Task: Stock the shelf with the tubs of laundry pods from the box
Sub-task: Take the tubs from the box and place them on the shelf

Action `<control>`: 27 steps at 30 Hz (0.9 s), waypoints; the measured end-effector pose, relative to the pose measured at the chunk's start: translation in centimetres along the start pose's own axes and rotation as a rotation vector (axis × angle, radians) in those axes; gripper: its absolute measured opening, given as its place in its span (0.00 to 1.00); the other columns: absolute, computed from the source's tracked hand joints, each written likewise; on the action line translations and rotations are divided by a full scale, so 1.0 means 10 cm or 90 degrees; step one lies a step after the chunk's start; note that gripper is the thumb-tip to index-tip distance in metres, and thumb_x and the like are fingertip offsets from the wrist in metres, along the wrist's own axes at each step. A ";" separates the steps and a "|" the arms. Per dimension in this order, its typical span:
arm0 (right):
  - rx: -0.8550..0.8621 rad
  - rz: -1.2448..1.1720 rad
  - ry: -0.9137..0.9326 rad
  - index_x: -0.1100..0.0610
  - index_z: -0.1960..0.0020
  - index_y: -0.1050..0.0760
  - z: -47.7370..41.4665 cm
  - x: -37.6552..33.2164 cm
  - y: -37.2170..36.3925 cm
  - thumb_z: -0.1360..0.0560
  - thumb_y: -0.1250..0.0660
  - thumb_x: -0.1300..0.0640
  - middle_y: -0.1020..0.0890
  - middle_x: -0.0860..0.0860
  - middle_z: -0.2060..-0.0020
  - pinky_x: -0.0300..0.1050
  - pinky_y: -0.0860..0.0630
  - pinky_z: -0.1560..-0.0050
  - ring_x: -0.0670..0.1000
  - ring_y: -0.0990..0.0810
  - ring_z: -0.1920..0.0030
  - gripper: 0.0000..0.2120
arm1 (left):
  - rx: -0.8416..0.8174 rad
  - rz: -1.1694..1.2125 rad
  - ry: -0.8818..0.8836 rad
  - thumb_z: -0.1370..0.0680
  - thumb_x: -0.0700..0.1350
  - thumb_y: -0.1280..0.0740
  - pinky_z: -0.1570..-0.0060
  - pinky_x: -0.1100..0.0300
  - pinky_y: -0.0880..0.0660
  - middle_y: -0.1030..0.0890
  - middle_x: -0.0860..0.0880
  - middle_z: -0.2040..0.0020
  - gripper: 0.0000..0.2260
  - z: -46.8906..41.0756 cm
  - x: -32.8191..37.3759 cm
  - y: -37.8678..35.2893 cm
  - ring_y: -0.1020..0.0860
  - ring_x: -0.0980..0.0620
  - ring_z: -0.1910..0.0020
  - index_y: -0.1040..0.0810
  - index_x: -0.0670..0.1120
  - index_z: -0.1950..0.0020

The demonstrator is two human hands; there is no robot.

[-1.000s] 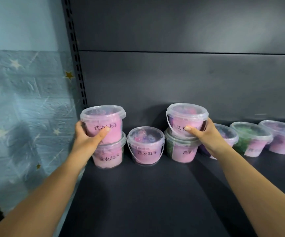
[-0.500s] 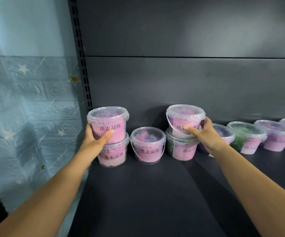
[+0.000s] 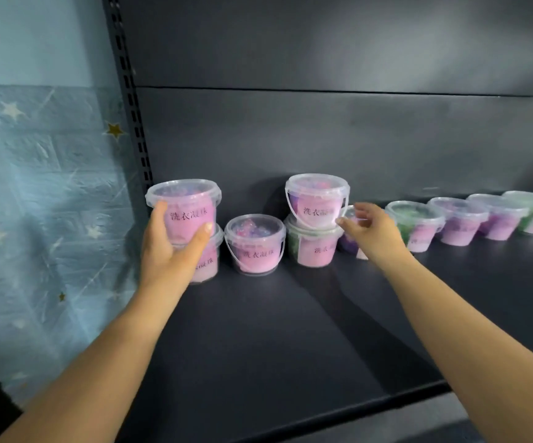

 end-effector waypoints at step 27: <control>0.077 0.401 -0.487 0.54 0.44 0.20 3.61 3.66 5.20 0.24 0.36 0.52 0.18 0.51 0.46 0.46 0.26 0.45 0.54 0.21 0.46 0.12 | -0.997 -0.086 -0.437 0.30 0.62 0.46 0.56 0.55 0.25 0.19 0.54 0.59 0.22 4.99 1.82 -4.88 0.24 0.57 0.57 0.19 0.49 0.54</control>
Point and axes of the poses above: each hand's wrist, its own z-axis away from the middle knuckle, its own y-axis out of the back of the hand, x = y × z, the point moved 1 cm from there along -z, towards the middle knuckle
